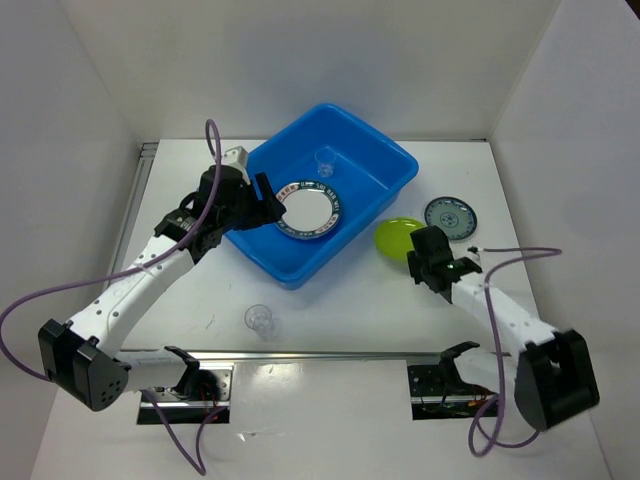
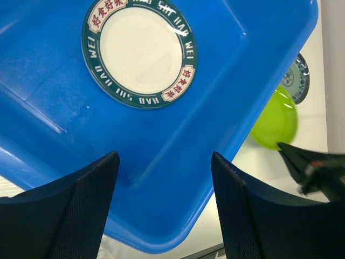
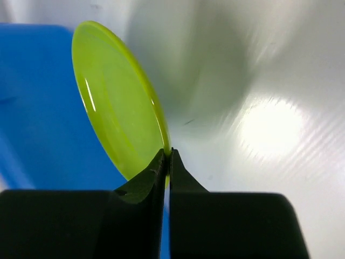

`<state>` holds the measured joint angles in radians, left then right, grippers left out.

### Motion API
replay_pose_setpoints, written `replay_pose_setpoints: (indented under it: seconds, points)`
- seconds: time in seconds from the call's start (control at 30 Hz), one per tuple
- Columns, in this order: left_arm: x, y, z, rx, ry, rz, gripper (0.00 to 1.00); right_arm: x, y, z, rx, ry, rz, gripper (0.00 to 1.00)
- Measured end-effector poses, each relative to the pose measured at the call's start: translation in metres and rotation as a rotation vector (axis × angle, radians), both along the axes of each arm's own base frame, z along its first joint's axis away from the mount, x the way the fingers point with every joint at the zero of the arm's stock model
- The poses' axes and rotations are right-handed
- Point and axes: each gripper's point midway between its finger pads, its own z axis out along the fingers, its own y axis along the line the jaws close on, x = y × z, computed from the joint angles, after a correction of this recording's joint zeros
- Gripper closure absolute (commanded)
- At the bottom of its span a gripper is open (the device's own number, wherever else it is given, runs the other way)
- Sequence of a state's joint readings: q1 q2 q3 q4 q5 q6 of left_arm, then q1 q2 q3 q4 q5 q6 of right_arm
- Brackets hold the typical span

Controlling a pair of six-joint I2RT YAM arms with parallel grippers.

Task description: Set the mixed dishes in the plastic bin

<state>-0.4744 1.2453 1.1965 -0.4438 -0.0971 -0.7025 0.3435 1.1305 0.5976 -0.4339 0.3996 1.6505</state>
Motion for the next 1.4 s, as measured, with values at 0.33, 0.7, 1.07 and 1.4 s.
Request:
replay_pose_setpoints:
  seconds: [0.33,0.7,1.07,1.4]
  points:
    - [0.0,-0.004,-0.002,0.001,0.005,-0.01,0.22,-0.046,-0.031,0.098,0.0,-0.21,-0.067,0.99]
    - [0.007,-0.005,0.009,0.017,-0.02,-0.019,0.21,0.056,0.059,0.209,-0.141,-0.357,0.329,0.99]
    - [0.013,0.0,0.029,0.035,-0.075,0.003,0.21,0.114,0.198,0.09,-0.198,-0.084,0.836,0.99]
    - [0.014,0.002,0.028,0.043,-0.074,0.013,0.21,0.14,0.221,0.043,-0.236,0.009,0.927,0.99]
